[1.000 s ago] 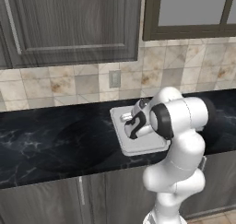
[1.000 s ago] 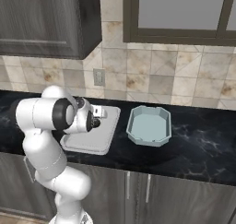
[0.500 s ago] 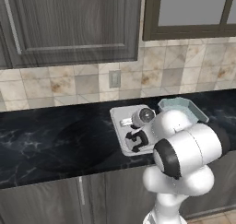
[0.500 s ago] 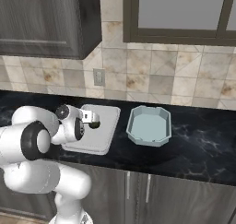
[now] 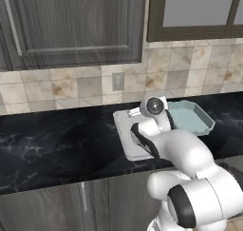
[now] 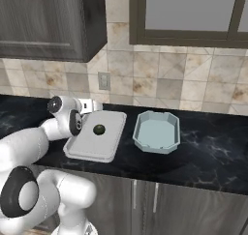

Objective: Place one squash and one chicken drumstick in each tupperware on the nearby counter, to pack two identical lunches.

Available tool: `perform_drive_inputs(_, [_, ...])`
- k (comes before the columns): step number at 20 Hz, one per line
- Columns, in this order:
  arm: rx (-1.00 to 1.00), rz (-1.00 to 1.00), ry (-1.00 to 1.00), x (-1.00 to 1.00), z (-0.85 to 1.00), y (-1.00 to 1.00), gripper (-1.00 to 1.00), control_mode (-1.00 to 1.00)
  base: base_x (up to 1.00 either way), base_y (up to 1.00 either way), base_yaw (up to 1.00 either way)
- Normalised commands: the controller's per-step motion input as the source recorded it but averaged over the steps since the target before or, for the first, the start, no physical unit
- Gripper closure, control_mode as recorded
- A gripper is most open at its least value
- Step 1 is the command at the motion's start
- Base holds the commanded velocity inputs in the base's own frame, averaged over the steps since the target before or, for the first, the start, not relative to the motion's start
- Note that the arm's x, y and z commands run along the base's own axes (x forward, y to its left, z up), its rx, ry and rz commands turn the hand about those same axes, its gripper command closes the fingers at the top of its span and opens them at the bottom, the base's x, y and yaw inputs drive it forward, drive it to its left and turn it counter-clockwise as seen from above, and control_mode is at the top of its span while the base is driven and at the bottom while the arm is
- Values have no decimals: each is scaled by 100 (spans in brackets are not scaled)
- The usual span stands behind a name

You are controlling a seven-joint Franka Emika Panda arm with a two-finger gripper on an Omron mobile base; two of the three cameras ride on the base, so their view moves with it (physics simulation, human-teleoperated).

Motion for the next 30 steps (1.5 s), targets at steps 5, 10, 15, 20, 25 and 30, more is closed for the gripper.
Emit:
perform_drive_inputs(5, [-9,0,11,-49,47,-11,-100,-100,0,0,0])
perform_drive_inputs(10, [-4,14,10,-58,0,-1,-100,-100,0,0,0])
perform_drive_inputs(15, [0,30,-2,-81,2,-27,-100,-100,0,0,0])
perform_drive_inputs(20, [1,29,-9,-65,0,-49,-100,-100,0,0,0])
perform_drive_inputs(25, [1,15,-5,-57,16,-14,-100,-100,0,0,0])
perform_drive_inputs(30, [-1,0,8,-19,69,24,-100,-100,0,0,0])
